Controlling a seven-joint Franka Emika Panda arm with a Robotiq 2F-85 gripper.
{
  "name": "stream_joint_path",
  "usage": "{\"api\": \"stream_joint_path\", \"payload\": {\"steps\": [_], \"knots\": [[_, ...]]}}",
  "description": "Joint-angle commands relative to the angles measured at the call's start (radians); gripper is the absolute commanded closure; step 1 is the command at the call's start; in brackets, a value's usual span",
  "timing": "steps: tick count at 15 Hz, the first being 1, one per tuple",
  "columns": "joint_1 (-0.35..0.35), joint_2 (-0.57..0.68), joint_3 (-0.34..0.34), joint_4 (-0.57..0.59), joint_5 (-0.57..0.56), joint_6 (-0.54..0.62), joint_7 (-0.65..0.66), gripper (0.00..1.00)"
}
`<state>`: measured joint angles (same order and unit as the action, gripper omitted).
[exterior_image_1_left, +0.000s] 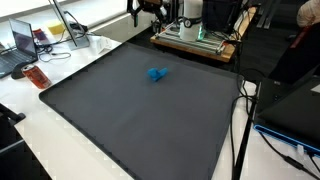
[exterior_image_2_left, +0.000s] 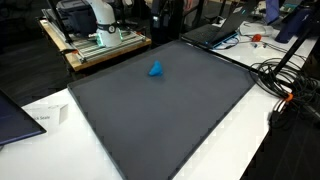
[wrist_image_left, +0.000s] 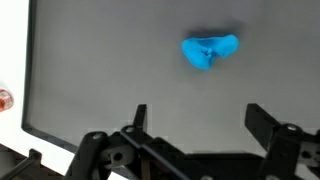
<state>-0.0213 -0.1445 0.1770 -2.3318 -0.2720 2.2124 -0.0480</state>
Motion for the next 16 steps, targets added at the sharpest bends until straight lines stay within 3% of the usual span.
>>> {"api": "stream_joint_path", "payload": {"steps": [1, 16], "knots": [[0.046, 0.068, -0.019, 0.054, -0.017, -0.051, 0.042, 0.00], [0.199, 0.339, -0.015, 0.164, -0.253, -0.145, 0.360, 0.00]]}}
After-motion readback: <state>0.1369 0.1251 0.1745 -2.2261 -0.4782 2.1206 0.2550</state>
